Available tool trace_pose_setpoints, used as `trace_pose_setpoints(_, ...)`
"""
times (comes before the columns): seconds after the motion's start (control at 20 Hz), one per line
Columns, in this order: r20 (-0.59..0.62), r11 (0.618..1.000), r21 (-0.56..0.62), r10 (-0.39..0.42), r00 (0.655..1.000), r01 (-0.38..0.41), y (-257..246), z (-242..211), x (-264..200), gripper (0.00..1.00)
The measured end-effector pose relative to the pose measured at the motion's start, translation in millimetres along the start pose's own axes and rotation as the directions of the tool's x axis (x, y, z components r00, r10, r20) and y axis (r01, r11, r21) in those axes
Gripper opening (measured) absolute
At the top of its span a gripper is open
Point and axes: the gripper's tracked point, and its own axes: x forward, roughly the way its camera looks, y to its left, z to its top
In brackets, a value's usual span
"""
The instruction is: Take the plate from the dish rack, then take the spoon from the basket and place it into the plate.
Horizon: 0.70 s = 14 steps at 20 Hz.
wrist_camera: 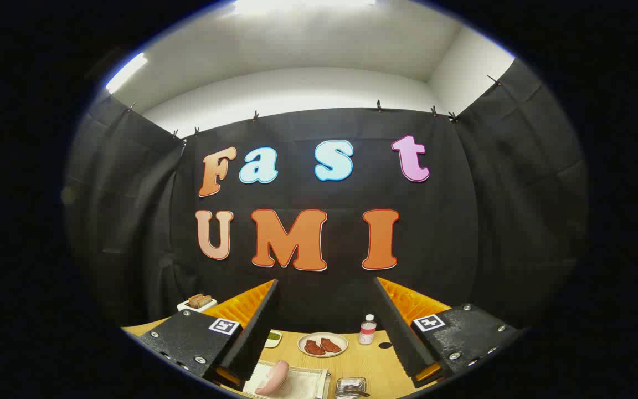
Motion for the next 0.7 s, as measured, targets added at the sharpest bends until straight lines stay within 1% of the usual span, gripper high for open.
trace_pose_setpoints(0.45,0.026,1.000,0.011,0.015,1.000,-0.015,6.4,10.3,3.5,0.98)
trace_pose_setpoints(0.7,0.007,1.000,0.001,0.030,1.000,-0.030,13.0,3.8,5.2,0.98)
